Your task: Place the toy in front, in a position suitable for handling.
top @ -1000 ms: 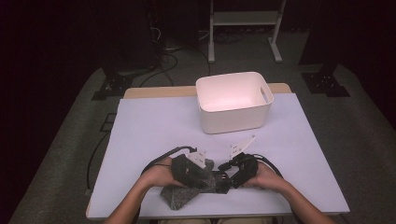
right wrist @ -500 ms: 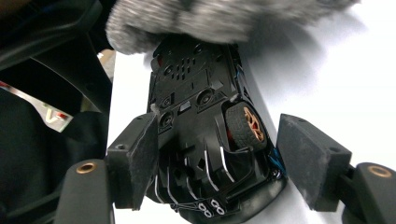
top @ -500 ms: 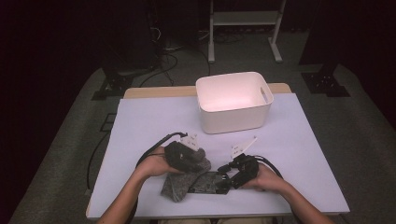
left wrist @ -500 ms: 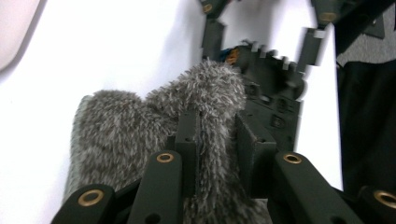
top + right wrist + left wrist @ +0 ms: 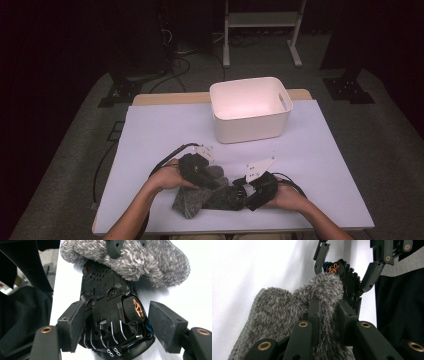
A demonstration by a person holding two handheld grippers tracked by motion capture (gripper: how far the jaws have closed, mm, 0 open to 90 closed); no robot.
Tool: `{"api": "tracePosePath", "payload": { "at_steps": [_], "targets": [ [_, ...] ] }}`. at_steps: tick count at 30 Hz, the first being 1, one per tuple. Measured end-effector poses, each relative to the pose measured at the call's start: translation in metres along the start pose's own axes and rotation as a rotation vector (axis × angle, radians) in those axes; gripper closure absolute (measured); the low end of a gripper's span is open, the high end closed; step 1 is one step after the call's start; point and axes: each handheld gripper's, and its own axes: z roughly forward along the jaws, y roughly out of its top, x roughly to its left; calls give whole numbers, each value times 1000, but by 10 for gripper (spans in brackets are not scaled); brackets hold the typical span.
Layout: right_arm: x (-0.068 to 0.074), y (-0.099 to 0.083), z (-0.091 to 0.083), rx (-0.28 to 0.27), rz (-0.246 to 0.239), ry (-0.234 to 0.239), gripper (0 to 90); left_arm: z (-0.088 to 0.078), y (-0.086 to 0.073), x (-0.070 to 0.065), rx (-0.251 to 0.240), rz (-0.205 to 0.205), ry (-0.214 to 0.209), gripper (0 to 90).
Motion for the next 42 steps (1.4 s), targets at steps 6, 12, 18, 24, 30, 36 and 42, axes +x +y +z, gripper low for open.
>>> {"api": "tracePosePath", "payload": {
  "at_steps": [6,12,18,24,30,36,42],
  "targets": [
    [7,5,-3,15,-37,-37,329,-4,-2,-10,-15,34,6,764],
    [0,8,-4,14,51,27,323,-9,-4,-23,-26,68,-11,766],
    [5,15,10,96,38,79,377,-10,-4,-29,-21,92,-8,766],
    [9,19,22,130,39,149,519,-12,-6,-34,-32,111,-38,767],
    [14,18,16,102,-41,77,562,-19,-9,-38,-67,119,-47,767],
    [15,18,15,96,-113,-3,563,-33,-7,-35,-71,118,12,766],
    [-10,19,8,109,-154,-76,562,-38,-2,-22,-55,109,65,758]
  ]
}}
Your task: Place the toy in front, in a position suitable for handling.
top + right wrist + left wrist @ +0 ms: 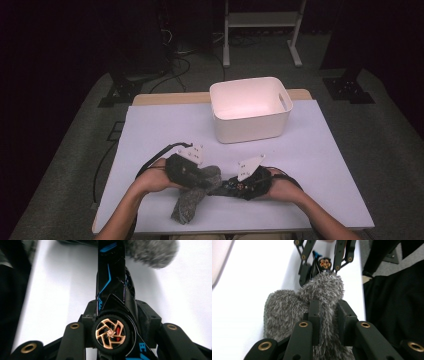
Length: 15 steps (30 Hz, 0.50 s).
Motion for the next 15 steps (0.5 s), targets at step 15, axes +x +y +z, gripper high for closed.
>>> {"api": "tracePosePath", "payload": {
  "at_steps": [15],
  "targets": [
    [-3,-25,-13,-61,59,-18,490,13,1,5,87,21,39,774]
  ]
}}
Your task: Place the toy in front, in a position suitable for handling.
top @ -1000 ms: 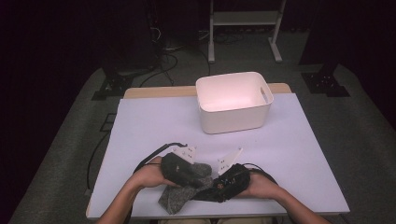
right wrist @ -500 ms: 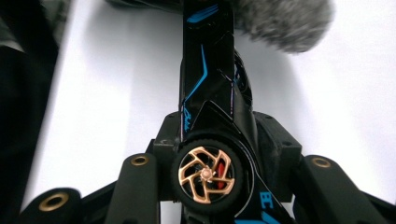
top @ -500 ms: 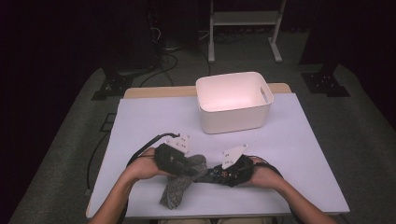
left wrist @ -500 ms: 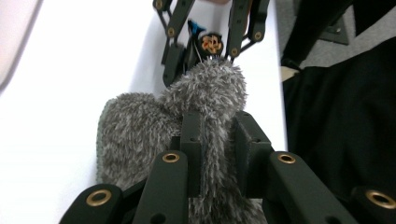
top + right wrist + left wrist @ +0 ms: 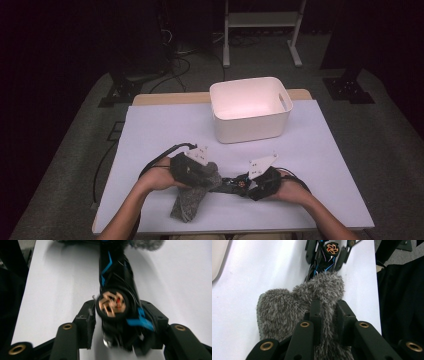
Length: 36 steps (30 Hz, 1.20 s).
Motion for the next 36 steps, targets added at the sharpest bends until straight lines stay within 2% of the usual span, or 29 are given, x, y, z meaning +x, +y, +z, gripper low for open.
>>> {"api": "tracePosePath", "payload": {
  "at_steps": [3,7,9,13,14,18,24,29,36],
  "targets": [
    [-1,-5,-4,-7,9,-15,498,0,2,0,10,6,11,773],
    [-1,-12,-10,-38,31,-21,555,-1,8,-1,26,12,23,772],
    [0,-12,-10,-37,27,-21,556,0,14,-1,33,33,23,772],
    [1,-12,-8,-43,27,-26,557,9,27,-2,40,56,13,773],
    [2,-11,-8,-44,17,-33,557,16,33,-3,43,70,2,772],
    [3,-12,-8,-47,8,-39,558,25,35,-3,53,76,-7,773],
    [3,-13,-8,-52,3,-41,559,17,23,0,27,56,-16,773],
    [4,-13,-8,-52,15,-41,559,-2,3,2,13,6,18,772],
    [4,-13,-7,-53,11,-42,558,-17,-12,6,14,-28,58,772]
  ]
}}
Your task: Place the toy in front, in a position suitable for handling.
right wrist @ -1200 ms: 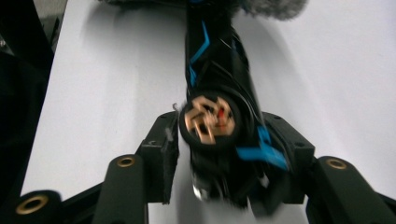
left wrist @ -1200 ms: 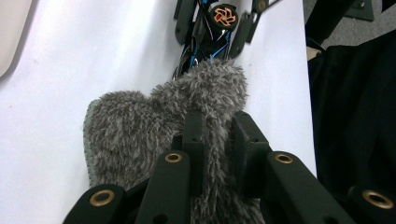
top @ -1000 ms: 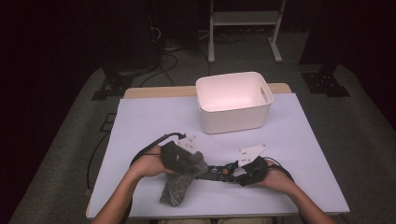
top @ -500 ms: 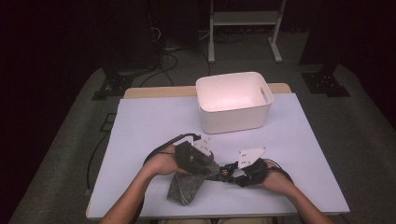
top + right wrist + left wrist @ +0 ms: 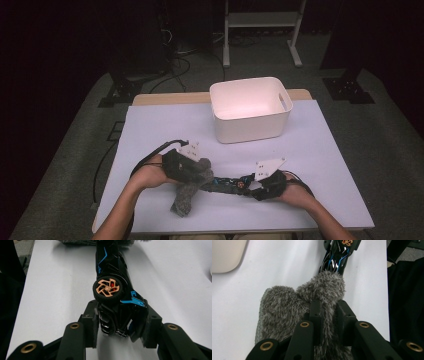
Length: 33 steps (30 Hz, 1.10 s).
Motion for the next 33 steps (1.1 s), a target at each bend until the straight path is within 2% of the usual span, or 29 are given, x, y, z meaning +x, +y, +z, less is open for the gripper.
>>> {"api": "tracePosePath", "payload": {
  "at_steps": [5,10,11,12,17,19,25,33],
  "targets": [
    [0,0,0,0,0,0,558,-4,-3,1,-3,-7,2,772],
    [0,0,0,0,1,-2,558,4,3,-2,-9,7,-26,771],
    [0,0,1,-1,-3,-2,558,9,9,-4,-4,26,-38,771],
    [0,0,1,-1,-3,-2,558,9,9,-4,-4,26,-38,771],
    [1,1,1,-2,4,-2,558,24,27,-10,19,76,-63,771],
    [1,0,1,-1,3,-3,558,27,28,-11,26,80,-61,768],
    [0,0,1,-4,-2,-3,558,19,17,-8,6,58,-56,768],
    [0,0,1,-5,0,0,558,7,5,-5,8,33,-24,768]
  ]
}}
